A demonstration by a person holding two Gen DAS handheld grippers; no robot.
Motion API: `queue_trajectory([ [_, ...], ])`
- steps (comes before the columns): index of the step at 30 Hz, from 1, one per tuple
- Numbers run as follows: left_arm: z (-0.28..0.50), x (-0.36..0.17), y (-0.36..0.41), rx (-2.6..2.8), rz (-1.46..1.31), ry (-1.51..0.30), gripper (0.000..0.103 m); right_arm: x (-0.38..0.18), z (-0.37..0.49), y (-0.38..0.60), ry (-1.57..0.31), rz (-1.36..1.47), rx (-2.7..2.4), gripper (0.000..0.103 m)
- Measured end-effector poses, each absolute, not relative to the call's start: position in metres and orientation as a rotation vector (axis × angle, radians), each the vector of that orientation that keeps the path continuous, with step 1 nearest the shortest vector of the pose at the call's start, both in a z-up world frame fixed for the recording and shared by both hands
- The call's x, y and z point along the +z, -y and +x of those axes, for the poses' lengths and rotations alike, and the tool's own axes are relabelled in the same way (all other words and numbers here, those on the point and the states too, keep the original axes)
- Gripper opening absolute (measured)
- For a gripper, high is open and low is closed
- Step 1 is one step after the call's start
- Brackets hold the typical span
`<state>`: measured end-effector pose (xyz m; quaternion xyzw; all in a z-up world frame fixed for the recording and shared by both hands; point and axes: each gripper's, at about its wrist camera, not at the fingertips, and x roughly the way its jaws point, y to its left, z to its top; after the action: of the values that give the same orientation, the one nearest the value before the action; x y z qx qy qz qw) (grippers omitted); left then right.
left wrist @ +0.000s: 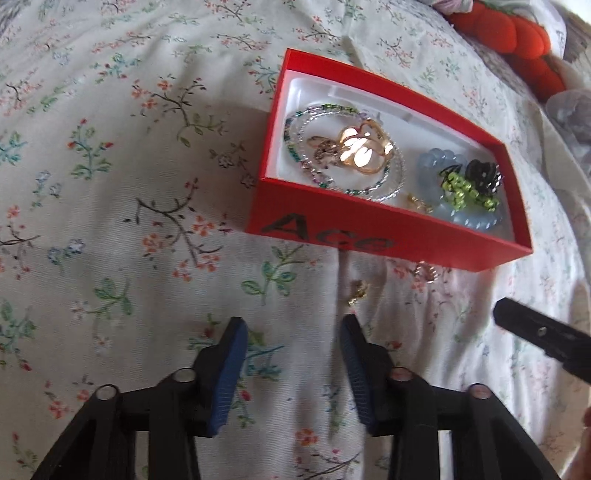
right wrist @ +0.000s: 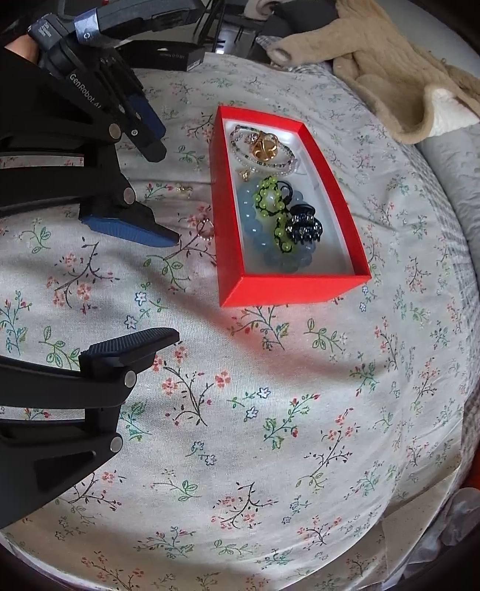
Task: Organize jewelry
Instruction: 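Grasp another small gold earring beside the box with the left tool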
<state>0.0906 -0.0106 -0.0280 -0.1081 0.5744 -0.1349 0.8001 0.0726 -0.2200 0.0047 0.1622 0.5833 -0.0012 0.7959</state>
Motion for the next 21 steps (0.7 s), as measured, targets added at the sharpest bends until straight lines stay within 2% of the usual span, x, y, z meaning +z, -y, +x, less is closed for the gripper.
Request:
queue_trajectory([
  [3,0.096,-0.03,0.017,-0.314,-0.248,-1.226,0.034,0.001,0.075,0.225,-1.266,0.355,-0.013,0.048],
  [17,0.118,-0.041,0.063,-0.356,-0.137,-1.218,0.017,-0.011,0.085,0.23,-1.293,0.367,-0.008,0.048],
  [19,0.117,-0.041,0.067,-0.343,-0.108,-1.213,0.012,-0.012,0.085,0.231,-1.296,0.371,-0.009,0.048],
  [20,0.118,-0.041,0.069,-0.329,-0.091,-1.209,0.004,-0.012,0.085,0.231,-1.298,0.37,-0.009,0.048],
  [21,0.119,-0.04,0.072,-0.322,-0.079,-1.206,0.004,-0.013,0.086,0.231,-1.3,0.369,-0.01,0.048],
])
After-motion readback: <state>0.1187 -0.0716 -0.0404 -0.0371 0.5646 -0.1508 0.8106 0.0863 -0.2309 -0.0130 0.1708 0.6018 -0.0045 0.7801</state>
